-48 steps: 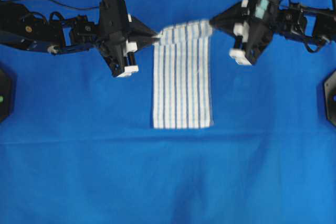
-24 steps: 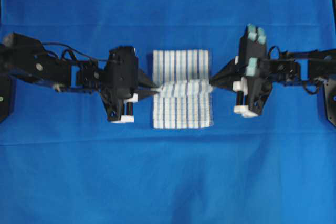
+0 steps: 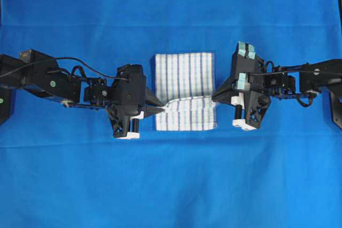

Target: Fold a vertical towel.

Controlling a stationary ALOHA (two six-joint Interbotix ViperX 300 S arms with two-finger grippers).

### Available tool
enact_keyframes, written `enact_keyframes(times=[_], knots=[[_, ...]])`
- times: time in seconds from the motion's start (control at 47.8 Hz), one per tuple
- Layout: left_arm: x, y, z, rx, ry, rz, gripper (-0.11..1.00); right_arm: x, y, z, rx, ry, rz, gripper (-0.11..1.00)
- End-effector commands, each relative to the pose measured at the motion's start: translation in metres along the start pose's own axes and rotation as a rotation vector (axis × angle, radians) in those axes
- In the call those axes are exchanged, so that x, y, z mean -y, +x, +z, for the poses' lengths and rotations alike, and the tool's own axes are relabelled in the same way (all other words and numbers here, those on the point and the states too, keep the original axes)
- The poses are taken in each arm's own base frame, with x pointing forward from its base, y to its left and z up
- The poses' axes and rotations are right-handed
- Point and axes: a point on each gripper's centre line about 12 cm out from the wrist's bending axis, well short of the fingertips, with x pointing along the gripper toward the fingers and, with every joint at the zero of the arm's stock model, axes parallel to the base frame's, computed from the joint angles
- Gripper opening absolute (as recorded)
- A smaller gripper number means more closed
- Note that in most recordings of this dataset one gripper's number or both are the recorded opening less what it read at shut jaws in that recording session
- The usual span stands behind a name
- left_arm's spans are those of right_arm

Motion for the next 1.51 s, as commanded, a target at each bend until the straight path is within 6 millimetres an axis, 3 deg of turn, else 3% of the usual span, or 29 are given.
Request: enact_keyframes(times=[0.0, 0.126, 0.418, 0.586, 0.628, 0.669, 0.774, 1.172, 1.318, 1.485], knots=[[0.003, 0.0, 0.013, 0.043, 0.002, -0.006, 0.08, -0.003, -0.001, 0.009, 0.031, 0.005, 0.008, 0.06], [0.003, -0.001, 0.012, 0.04, 0.004, -0.007, 0.1, -0.003, -0.001, 0.01, 0.037, 0.005, 0.009, 0.06], [0.003, -0.001, 0.015, 0.046, 0.003, -0.007, 0.43, -0.012, -0.001, 0.014, 0.041, -0.01, 0.029, 0.09], [0.011, -0.008, 0.026, 0.075, 0.013, -0.022, 0.57, -0.029, -0.008, 0.021, 0.049, -0.041, 0.069, 0.56], [0.013, -0.011, 0.028, 0.08, 0.016, -0.028, 0.59, -0.035, -0.012, 0.024, 0.056, -0.05, 0.082, 0.64], [0.016, -0.016, 0.032, 0.083, 0.02, -0.034, 0.59, -0.039, -0.017, 0.027, 0.061, -0.058, 0.095, 0.64], [0.024, -0.034, 0.046, 0.091, 0.034, -0.056, 0.58, -0.047, -0.036, 0.035, 0.086, -0.073, 0.121, 0.56], [0.024, -0.121, 0.098, 0.231, 0.044, -0.066, 0.58, -0.047, -0.126, 0.076, 0.373, -0.111, 0.17, 0.58], [0.02, -0.154, 0.107, 0.312, 0.045, -0.062, 0.58, -0.039, -0.155, 0.08, 0.449, -0.114, 0.161, 0.58], [0.008, -0.189, 0.099, 0.379, 0.03, -0.031, 0.58, -0.029, -0.186, 0.08, 0.504, -0.119, 0.133, 0.57]])
